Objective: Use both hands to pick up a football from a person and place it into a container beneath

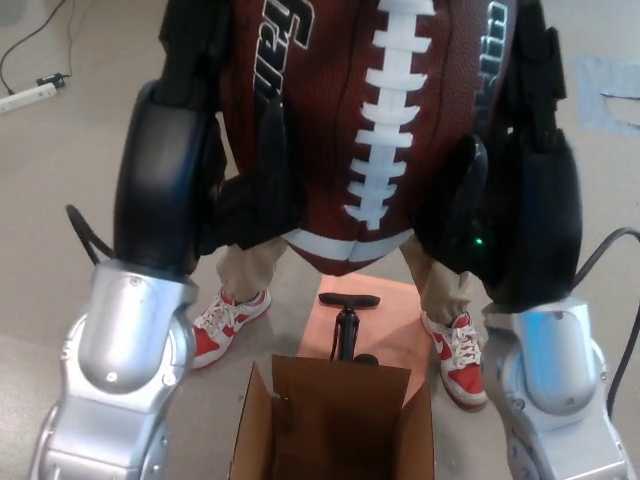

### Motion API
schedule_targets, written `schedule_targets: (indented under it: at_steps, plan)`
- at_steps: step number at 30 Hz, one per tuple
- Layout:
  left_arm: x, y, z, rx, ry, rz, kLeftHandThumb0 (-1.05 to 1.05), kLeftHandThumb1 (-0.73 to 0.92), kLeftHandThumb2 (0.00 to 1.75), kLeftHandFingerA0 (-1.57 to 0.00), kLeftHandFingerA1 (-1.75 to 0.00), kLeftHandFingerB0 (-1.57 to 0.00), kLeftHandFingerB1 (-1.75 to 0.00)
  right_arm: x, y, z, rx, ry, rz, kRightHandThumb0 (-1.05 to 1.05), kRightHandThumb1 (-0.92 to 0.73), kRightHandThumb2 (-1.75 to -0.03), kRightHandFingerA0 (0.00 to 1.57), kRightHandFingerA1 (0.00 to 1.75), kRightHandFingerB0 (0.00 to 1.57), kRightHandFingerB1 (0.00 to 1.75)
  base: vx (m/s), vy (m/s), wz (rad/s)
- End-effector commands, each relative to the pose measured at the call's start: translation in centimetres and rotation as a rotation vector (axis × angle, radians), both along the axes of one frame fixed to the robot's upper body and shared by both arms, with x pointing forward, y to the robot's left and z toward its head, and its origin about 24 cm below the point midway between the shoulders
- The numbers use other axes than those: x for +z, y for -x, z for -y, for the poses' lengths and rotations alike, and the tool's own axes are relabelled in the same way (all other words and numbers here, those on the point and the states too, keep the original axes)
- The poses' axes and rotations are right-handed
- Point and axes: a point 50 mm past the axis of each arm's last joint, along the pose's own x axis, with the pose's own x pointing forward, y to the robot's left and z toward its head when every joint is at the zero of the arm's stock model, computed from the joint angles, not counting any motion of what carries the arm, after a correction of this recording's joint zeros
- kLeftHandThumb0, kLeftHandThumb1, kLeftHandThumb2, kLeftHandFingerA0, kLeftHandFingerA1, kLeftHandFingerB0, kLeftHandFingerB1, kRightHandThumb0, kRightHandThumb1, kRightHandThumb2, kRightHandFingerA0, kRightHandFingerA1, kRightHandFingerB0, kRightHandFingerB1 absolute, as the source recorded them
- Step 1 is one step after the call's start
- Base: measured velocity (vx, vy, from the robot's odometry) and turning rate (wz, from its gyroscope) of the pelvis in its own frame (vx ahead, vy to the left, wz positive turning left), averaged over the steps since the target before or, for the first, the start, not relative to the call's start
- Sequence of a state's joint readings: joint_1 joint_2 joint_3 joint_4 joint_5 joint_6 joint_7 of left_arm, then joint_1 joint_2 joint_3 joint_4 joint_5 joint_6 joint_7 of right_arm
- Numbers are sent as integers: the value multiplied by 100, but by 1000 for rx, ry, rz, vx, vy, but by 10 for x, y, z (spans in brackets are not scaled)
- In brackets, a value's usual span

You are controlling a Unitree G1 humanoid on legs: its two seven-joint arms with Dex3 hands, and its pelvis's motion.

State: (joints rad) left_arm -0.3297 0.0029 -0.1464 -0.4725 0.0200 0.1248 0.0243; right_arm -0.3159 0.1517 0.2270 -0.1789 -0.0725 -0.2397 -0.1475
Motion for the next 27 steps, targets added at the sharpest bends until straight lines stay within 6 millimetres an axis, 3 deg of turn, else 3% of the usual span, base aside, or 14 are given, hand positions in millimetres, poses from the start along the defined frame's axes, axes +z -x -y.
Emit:
schedule_targets:
  at_steps: [1, 3, 4, 7, 8, 12, 13, 14, 15, 16, 17, 20, 21, 27]
  plan:
    - [-19, -7, 24, -128, -84, -96, -81, 84, 110, 0, -12, 0, -12, -9, -1, -26, 70, 155, -22, -81, -79, -117, 0, 16, 0, 17, 0, 0, 0]
    - [-27, -12, 23, -114, -91, -132, -81, 86, 110, 0, -10, 0, -10, -16, -7, -24, 52, 165, -60, -86, -76, -96, 0, 13, 0, 14, 0, 0, 0]
    - [-29, -14, 22, -115, -88, -142, -80, 86, 110, 0, -9, 0, -10, -18, -9, -24, 53, 163, -76, -80, -79, -118, 0, 16, 0, 17, 0, 0, 0]
    - [-39, -22, 21, -115, -90, -201, -79, 88, 112, 0, -10, 0, -10, -27, -14, -22, 62, 157, -127, -80, -80, -118, 0, 17, 0, 16, 0, 0, 0]
    - [-40, -24, 21, -120, -86, -213, -79, 89, 112, 0, -10, 0, -10, -28, -16, -21, 61, 160, -135, -84, -76, -98, 0, 11, 0, 10, 0, 0, 0]
    - [-48, -32, 21, -125, -82, -259, -80, 88, 112, 0, -10, 0, -10, -36, -21, -19, 56, 162, -178, -81, -92, -77, 0, 10, 0, 9, 0, 0, 0]
    - [-50, -35, 21, -128, -78, -272, -81, 89, 111, 0, -8, 0, -8, -38, -23, -18, 37, 175, -190, -83, -86, -120, 0, 14, 0, 12, 0, 0, 0]
    - [-53, -38, 20, -130, -76, -281, -81, 89, 111, 0, -9, 0, -8, -40, -25, -17, 28, 180, -203, -84, -86, -120, 0, 13, 0, 12, 0, 0, 0]
    - [-56, -41, 21, -130, -75, -294, -81, 90, 112, 0, -10, 0, -9, -42, -27, -16, 25, 180, -214, -78, -92, -80, 0, 9, 0, 8, 0, 0, 0]
    - [-57, -42, 21, -130, -74, -302, -81, 90, 112, 0, -10, 0, -9, -43, -29, -15, 23, 180, -220, -78, -92, -80, 0, 9, 0, 8, 0, 0, 0]
    - [-60, -45, 21, -133, -71, -317, -82, 90, 112, 0, -8, 0, -7, -46, -31, -14, 12, 186, -229, -83, -87, -121, 0, 14, 0, 12, 0, 0, 0]
    - [-68, -55, 22, -151, -68, -353, -82, 92, 113, 0, -7, 0, -6, -52, -38, -10, -19, 205, -254, -85, -90, -121, 0, 12, 0, 11, 0, 0, 0]
    - [-73, -60, 21, -154, -75, -384, -68, 92, 83, 0, 0, 0, 0, -56, -42, -7, -33, 215, -273, -86, -91, -122, 0, 12, 0, 11, 0, 0, 0]
    - [-93, -83, 17, -145, -77, -486, -66, 92, 84, 0, 0, 0, -1, -74, -61, 1, -85, 243, -364, -86, -92, -121, 0, 12, 0, 10, 0, 0, 0]
